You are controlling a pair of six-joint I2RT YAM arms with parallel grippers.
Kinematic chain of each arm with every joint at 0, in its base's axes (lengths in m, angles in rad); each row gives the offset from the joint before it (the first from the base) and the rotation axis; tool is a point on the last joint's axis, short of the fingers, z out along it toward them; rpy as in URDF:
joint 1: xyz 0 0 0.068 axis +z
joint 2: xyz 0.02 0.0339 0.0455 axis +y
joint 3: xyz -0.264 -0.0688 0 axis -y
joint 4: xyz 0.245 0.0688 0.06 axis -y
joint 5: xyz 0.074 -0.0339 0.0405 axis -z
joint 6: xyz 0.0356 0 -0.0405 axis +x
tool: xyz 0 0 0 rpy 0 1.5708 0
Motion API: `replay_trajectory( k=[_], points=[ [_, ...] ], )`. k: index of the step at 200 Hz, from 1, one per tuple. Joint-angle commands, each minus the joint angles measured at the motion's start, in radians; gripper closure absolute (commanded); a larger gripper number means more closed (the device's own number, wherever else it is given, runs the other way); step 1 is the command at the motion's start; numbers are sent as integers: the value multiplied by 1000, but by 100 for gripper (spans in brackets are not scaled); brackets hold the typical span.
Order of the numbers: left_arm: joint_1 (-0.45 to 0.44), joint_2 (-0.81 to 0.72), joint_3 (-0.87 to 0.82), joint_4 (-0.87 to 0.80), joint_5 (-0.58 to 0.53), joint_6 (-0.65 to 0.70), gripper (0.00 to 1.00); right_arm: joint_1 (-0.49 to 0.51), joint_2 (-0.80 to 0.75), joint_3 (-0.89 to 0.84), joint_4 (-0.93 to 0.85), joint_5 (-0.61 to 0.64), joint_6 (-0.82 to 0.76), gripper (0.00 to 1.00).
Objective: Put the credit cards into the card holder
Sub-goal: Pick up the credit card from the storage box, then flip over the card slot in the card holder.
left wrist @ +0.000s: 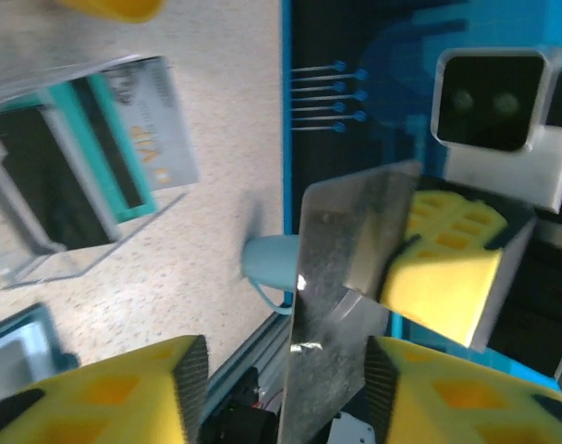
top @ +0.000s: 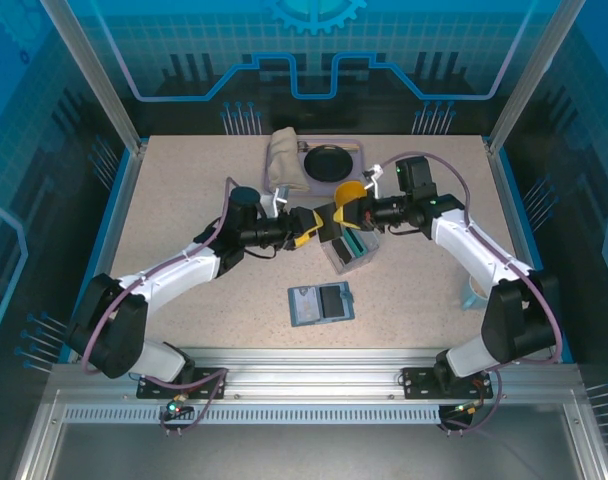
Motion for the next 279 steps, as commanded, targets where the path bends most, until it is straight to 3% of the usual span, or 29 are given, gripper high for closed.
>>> replay_trajectory(
  k=[1,32,76,102,146,279],
  points=[
    [-2,-51,-19,-268,-112,77,42,26,-53,-37,-142,167,-89,100],
    [-5,-87,-87,-450,-208,96,36,148,-94,-89,-276,481,-133,100],
    [-67,-118,-122,-587,-310,125,33,374,-77,-164,-269,747,-51,100],
    [-111,-82,-110,-610,-337,127,33,435,-45,-192,-256,836,-17,100],
    [-160,-20,-105,-626,-367,118,36,410,-57,-248,-257,857,-27,100],
    [-176,60,-143,-542,-349,93,51,345,-114,-332,-212,773,-9,100]
  ],
)
